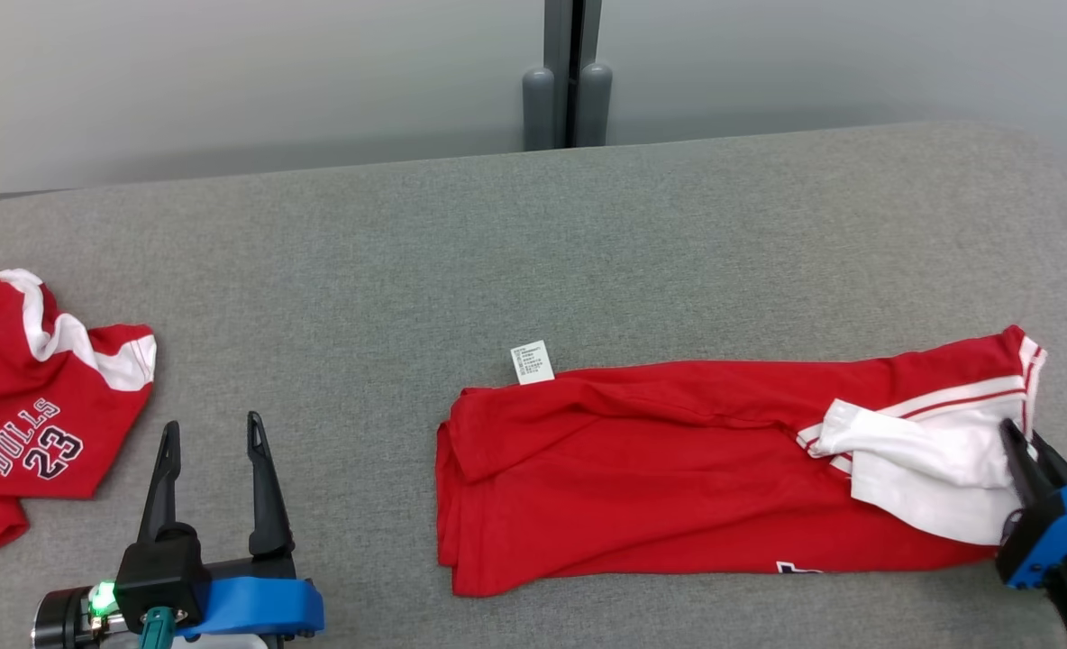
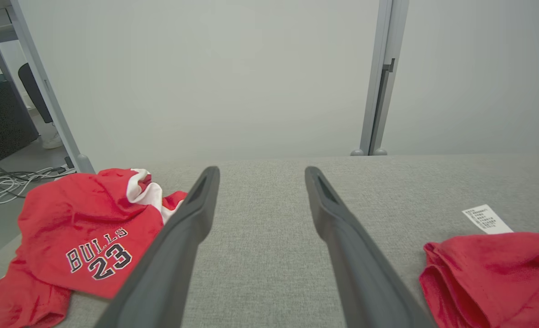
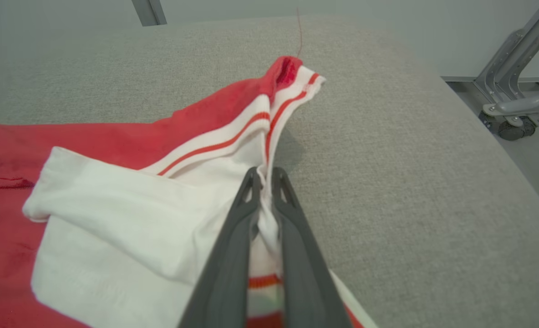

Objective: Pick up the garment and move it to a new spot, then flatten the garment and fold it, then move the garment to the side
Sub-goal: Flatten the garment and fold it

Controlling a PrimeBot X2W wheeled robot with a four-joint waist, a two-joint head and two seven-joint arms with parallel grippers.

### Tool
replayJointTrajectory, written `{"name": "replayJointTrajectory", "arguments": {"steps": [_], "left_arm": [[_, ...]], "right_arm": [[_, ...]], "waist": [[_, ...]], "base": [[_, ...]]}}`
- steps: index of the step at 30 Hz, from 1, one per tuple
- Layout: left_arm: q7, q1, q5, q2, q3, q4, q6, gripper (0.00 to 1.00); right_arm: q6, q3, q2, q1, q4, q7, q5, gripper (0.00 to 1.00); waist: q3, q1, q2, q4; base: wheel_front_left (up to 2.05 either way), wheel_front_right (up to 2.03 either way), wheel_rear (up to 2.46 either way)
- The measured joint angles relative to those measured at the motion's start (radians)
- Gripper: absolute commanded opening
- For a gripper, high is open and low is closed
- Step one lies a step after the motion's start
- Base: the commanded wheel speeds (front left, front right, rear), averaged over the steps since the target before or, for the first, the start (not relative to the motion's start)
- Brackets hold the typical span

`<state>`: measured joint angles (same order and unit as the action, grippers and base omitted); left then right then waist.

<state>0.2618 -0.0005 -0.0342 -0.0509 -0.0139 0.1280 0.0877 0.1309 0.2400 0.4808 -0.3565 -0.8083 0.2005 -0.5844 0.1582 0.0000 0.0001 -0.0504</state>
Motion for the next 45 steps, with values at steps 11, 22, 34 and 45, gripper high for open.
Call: {"name": "replayJointTrajectory", "arguments": {"steps": [11,22,34,45], "left_arm": [[0.0,0.018,-0.01,0.0,-0.007,0.004,0.008,1.0],[0.0,0.019,-0.016,0.0,-0.026,0.013,0.01,1.0],[0.0,0.003,-0.022,0.0,-0.055,0.031,0.009,1.0],[0.0,-0.025,-0.033,0.0,-0.093,0.044,0.01,1.0]], "right_arm": [[0.0,0.06,-0.07,0.051,0.3,-0.08,0.032,0.0],[0.0,0.147,-0.173,0.074,0.564,-0.189,0.076,0.0],[0.0,0.284,-0.276,-0.006,0.581,-0.227,0.087,0.0],[0.0,0.383,-0.365,-0.096,0.449,-0.216,0.062,0.0]], "waist": [[-0.025,0.0,0.0,-0.025],[-0.022,0.0,0.0,-0.012],[-0.005,0.0,0.0,0.037],[0.024,0.0,0.0,0.096]], "base": [[0.0,0.0,0.0],[0.0,0.0,0.0],[0.0,0.0,0.0],[0.0,0.0,0.0]]}}
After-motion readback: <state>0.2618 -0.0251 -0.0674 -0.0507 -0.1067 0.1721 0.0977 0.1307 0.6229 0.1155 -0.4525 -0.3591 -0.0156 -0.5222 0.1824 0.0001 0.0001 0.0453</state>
